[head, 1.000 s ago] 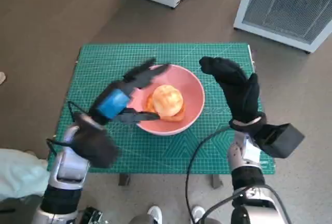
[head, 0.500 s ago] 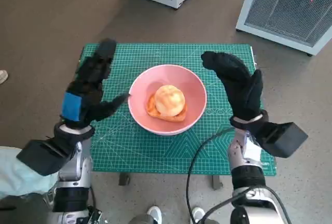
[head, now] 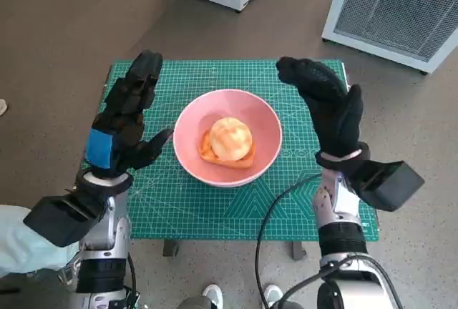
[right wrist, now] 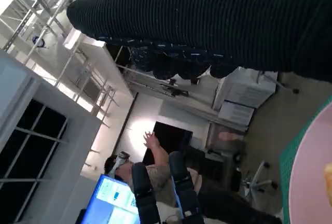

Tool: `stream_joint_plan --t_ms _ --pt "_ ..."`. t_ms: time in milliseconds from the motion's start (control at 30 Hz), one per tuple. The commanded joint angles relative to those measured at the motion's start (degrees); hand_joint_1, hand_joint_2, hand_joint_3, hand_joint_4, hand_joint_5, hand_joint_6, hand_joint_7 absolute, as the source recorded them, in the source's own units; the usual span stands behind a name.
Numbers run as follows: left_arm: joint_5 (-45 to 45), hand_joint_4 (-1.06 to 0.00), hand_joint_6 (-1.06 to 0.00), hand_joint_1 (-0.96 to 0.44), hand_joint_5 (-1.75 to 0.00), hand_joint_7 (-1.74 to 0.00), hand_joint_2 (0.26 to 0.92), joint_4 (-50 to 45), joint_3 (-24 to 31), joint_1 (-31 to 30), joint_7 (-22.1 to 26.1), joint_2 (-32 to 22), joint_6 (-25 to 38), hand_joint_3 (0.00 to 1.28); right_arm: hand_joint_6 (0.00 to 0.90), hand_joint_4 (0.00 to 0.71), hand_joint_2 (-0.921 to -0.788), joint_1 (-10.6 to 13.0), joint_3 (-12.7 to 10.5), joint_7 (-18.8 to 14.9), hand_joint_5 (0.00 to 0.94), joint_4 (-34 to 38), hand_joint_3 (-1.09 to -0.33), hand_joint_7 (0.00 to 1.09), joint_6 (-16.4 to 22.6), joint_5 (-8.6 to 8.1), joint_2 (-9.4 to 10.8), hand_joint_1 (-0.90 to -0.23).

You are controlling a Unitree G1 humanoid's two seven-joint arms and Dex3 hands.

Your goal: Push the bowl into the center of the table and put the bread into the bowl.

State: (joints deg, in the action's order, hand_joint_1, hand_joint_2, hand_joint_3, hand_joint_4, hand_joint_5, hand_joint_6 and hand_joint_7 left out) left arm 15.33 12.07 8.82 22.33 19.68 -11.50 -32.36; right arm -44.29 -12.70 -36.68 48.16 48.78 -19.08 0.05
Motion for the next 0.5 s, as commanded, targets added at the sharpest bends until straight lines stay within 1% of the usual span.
stream_joint_plan --t_ms 33,233,500 --pt "-0.89 -0.18 -0.27 -0.67 -0.02 -0.04 0.921 -1.12 0.14 0.11 -0.64 0.25 -0.79 0.32 -0.001 0.216 -0.921 0.46 0.83 1.3 0.0 0.27 -0.748 0.59 0.1 1.44 -0.49 -0.705" --pt "-0.89 -0.18 -0.28 -0.66 -0.02 -0.04 0.921 -0.74 -0.1 0.24 -0.57 0.51 -0.83 0.32 -0.001 0.209 -0.921 0.65 1.28 1.72 0.0 -0.37 -0.75 0.59 0.15 1.98 -0.93 -0.706" --pt "-0.45 -0.18 -0.28 -0.66 -0.01 -0.05 0.921 -0.15 -0.42 0.47 0.49 0.4 -0.09 0.32 -0.001 0.204 -0.921 0.82 1.97 2.12 0.0 -1.19 -0.751 0.59 -0.09 2.07 -1.42 -0.708"
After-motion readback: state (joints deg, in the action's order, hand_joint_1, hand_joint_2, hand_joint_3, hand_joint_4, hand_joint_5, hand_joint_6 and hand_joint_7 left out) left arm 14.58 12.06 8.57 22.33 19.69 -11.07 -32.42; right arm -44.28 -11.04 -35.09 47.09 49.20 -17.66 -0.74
